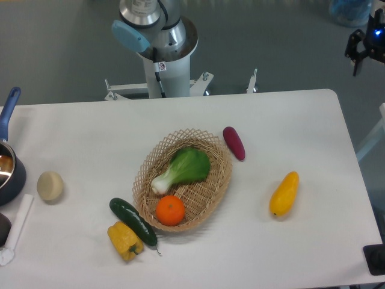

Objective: Pick up the mango from the table
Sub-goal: 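Move the open gripper over the yellow mango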

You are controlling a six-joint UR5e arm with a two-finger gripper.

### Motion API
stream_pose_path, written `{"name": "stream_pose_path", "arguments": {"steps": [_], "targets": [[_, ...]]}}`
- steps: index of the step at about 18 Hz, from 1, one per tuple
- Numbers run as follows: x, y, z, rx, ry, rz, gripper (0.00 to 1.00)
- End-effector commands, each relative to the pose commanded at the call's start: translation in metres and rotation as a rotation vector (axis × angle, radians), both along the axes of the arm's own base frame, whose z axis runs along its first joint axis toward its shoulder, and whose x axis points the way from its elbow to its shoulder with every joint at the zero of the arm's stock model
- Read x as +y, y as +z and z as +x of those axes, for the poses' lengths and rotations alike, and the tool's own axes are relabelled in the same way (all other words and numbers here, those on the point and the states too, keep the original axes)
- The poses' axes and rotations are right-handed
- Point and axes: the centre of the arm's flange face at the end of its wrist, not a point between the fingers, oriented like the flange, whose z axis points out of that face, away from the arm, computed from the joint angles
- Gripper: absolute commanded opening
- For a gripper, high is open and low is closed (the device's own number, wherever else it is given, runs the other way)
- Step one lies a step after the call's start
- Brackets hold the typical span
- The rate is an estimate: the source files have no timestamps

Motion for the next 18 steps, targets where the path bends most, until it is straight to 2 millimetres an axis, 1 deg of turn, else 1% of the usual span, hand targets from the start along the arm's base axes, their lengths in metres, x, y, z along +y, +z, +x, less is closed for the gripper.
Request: {"name": "stream_pose_path", "arguments": {"steps": [3, 6, 8, 10, 12, 13, 15, 16, 18], "targets": [[-0.002, 0.000, -0.001, 0.004, -0.003, 0.003, 1.00], [0.005, -0.004, 0.008, -0.007, -0.003, -0.002, 1.00], [0.008, -0.016, 0.011, -0.015, 0.021, 0.014, 1.00], [0.016, -0.021, 0.013, -0.010, 0.067, 0.043, 1.00], [0.037, -0.034, 0.022, -0.048, 0.132, 0.068, 1.00], [0.054, -0.039, 0.026, -0.049, 0.180, 0.090, 1.00], [0.082, -0.058, 0.028, -0.076, 0.245, 0.113, 1.00], [0.091, -0.064, 0.033, -0.093, 0.272, 0.120, 1.00], [0.110, -0.085, 0.037, -0.135, 0.288, 0.117, 1.00]]}}
